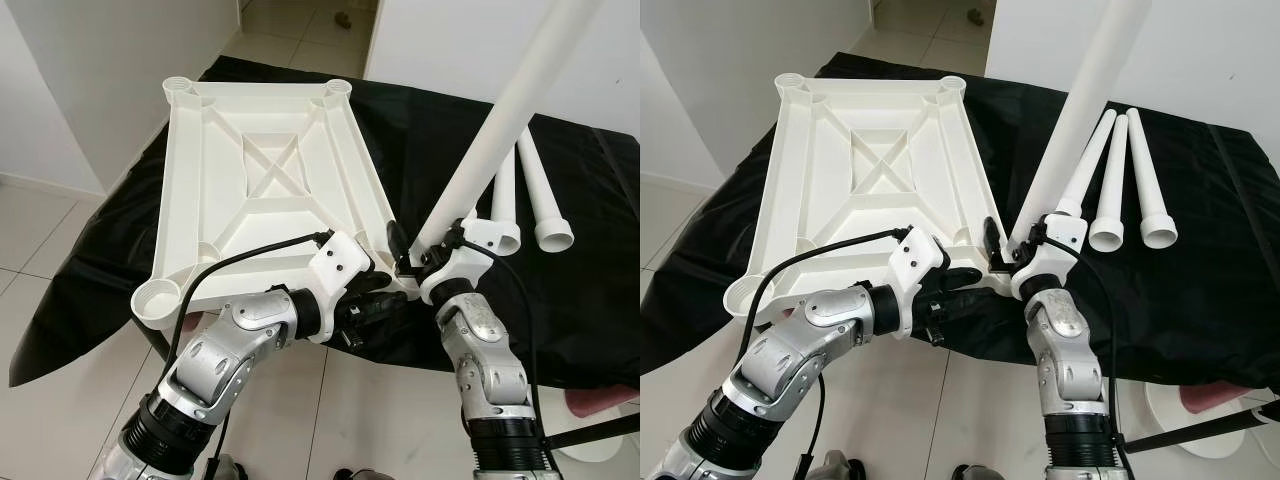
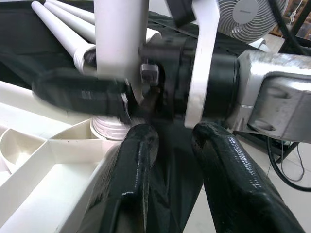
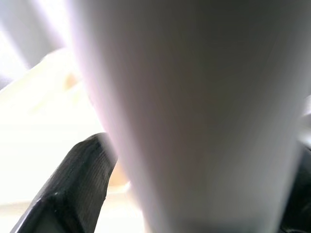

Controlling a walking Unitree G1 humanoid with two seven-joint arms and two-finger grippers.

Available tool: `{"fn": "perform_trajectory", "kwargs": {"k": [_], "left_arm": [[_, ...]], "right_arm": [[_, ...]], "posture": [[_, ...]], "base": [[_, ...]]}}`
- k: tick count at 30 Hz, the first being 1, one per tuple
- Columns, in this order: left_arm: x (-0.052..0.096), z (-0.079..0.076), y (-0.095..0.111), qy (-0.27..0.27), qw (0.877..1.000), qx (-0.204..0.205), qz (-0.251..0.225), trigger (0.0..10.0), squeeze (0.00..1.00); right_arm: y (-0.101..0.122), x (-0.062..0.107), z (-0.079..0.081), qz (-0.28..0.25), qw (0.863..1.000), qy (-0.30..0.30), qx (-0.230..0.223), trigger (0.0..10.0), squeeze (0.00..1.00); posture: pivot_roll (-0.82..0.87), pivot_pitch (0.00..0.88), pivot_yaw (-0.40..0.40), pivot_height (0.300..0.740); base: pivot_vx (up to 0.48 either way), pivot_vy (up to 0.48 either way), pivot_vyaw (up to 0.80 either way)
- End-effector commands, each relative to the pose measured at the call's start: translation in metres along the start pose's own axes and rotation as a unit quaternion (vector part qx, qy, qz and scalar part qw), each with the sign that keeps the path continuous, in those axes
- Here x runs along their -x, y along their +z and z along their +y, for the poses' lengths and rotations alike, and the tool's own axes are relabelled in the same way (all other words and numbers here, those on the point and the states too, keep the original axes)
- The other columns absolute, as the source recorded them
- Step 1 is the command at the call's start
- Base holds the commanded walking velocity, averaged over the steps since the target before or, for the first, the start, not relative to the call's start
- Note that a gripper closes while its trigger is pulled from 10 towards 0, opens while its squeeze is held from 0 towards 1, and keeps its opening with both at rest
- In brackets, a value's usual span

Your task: Building children table

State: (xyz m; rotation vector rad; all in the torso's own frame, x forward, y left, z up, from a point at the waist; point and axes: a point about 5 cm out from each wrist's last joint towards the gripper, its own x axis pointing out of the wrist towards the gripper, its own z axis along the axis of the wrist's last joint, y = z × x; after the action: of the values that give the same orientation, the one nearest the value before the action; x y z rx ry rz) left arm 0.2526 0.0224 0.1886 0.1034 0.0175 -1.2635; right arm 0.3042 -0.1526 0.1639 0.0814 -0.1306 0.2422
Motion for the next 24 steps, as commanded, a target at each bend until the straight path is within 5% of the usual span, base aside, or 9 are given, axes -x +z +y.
{"fn": "perform_trajectory", "kwargs": {"k": [1,8,13,16,17,18,24], "left_arm": [[-0.002,-0.004,-0.002,-0.014,1.000,-0.001,0.001,10.0,0.00],[-0.002,-0.004,-0.001,-0.012,1.000,-0.002,0.001,10.0,0.00],[0.000,-0.004,-0.002,-0.010,1.000,0.000,0.003,10.0,0.00],[0.001,-0.004,-0.002,-0.009,1.000,0.001,0.003,10.0,0.00],[0.001,-0.004,-0.002,-0.010,1.000,0.001,0.003,10.0,0.00],[0.001,-0.004,-0.001,-0.009,1.000,0.001,0.003,10.0,0.00],[0.001,-0.003,-0.001,-0.011,1.000,0.000,0.003,10.0,0.00]], "right_arm": [[-0.006,0.001,-0.001,0.018,1.000,0.024,0.006,10.0,0.00],[-0.017,0.001,-0.011,0.053,0.994,0.091,0.043,10.0,0.00],[-0.017,0.001,-0.023,0.053,0.993,0.087,0.063,9.5,0.00],[-0.016,0.001,-0.024,0.048,0.993,0.091,0.059,10.0,0.00],[-0.015,0.002,-0.024,0.043,0.993,0.096,0.060,2.7,0.00],[-0.015,0.002,-0.024,0.041,0.992,0.099,0.061,0.0,0.00],[-0.011,0.003,-0.026,0.025,0.991,0.111,0.069,0.0,0.00]], "posture": [[0.03,0.104,-0.070,0.740],[0.04,0.108,-0.068,0.740],[0.05,0.115,-0.066,0.740],[0.05,0.118,-0.064,0.740],[0.05,0.118,-0.064,0.740],[0.05,0.118,-0.064,0.740],[0.05,0.120,-0.060,0.740]], "base": [[0.000,0.000,0.00],[0.000,0.000,0.00],[0.000,0.000,0.00],[0.000,0.000,0.00],[0.000,0.000,0.00],[0.000,0.000,0.00],[0.000,0.000,0.00]]}}
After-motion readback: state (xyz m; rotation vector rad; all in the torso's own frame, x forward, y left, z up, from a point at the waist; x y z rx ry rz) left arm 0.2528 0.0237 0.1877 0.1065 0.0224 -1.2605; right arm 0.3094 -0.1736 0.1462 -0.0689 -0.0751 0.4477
